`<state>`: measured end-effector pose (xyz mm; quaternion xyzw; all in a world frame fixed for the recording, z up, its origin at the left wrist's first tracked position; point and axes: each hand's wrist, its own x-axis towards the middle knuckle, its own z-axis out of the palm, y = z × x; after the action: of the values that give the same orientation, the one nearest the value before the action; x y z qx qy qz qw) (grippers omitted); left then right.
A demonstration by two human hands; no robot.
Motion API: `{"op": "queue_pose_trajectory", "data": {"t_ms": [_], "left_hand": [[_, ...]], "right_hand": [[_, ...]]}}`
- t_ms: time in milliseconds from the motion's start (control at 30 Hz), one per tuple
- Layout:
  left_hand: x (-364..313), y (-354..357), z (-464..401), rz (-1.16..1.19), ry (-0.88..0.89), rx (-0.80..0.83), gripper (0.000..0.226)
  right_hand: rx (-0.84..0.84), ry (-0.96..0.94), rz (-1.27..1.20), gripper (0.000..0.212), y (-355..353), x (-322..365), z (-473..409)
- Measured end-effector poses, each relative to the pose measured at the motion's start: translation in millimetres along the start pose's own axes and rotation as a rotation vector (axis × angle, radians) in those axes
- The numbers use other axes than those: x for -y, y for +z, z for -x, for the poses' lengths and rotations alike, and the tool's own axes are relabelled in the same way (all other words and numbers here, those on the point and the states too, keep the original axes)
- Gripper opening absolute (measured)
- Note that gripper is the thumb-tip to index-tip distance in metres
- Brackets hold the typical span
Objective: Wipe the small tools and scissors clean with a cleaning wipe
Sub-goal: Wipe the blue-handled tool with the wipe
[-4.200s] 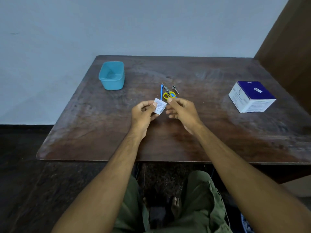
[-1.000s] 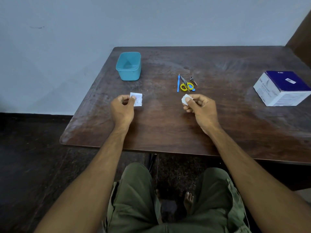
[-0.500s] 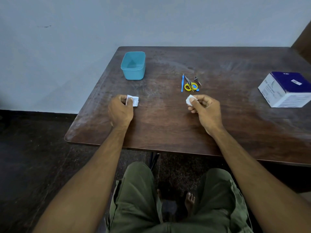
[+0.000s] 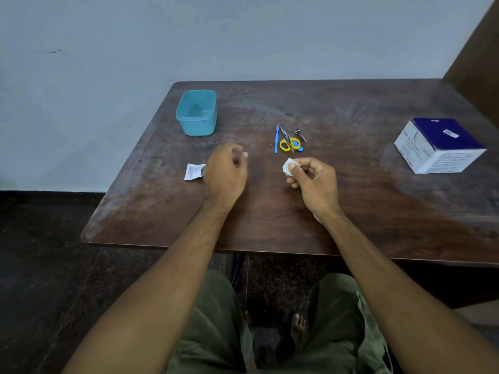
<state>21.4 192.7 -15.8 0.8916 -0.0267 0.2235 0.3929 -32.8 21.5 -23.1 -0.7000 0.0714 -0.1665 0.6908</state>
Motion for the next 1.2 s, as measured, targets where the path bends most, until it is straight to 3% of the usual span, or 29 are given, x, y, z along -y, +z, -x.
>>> {"op": "queue_pose_trajectory", "data": {"t_ms": [200, 500, 933, 1067, 1200], "left_hand": [[-43.7, 61.8, -49.1, -0.025, -0.113, 0.184, 0.010], [-39.1, 106.4, -92.9, -0.189, -0.196, 0.343, 0.026], [-44.2, 110.6, -82.1, -0.370, -0.139, 0.253, 0.024], [-35.2, 98.7, -85.4, -0.117, -0.290, 0.216, 0.028], [-34.5, 60.9, -62.2, 0.435, -0.411, 0.277, 0.023]], "right_hand": [[-0.006, -0.013, 0.004, 0.008, -1.4, -0.3, -0.3], [0.004, -0.011, 0.009, 0.009, -1.6, -2.8, -3.7], [0.015, -0.018, 0.013, 0.008, -3.4, -4.2, -4.5], [0.008, -0.023, -0.010, 0.009, -3.7, -3.9, -4.1], [-0.021, -0.030, -0.039, 0.011, -3.1, -4.2, -5.2]]}}
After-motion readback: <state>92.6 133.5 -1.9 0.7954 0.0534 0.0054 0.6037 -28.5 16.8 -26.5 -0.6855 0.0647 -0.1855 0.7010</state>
